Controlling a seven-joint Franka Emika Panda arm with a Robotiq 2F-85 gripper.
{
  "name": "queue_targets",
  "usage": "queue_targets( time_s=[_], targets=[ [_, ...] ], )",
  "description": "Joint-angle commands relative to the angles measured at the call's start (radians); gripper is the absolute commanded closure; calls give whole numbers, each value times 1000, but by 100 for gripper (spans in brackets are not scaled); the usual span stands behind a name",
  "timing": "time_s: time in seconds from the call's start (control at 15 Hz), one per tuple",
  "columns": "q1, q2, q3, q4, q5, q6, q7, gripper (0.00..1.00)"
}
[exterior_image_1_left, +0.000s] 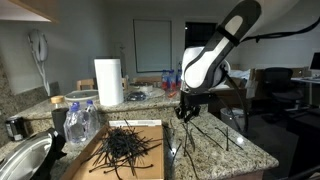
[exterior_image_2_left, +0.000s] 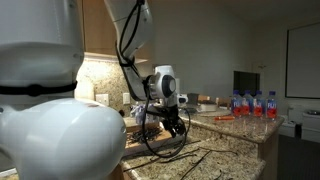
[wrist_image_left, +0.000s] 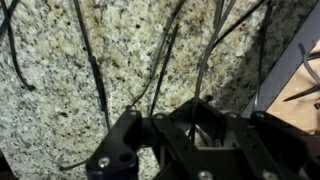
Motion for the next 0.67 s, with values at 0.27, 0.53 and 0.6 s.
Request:
queue_targets(
  time_s=[0.27,0.53,0.6],
  targets=[
    [7,15,67,196,114,-220,-187,93],
    [9,143,127,449,-20,-388,-72,94],
    [11,171,127,490,-50,-406,-42,94]
  ],
)
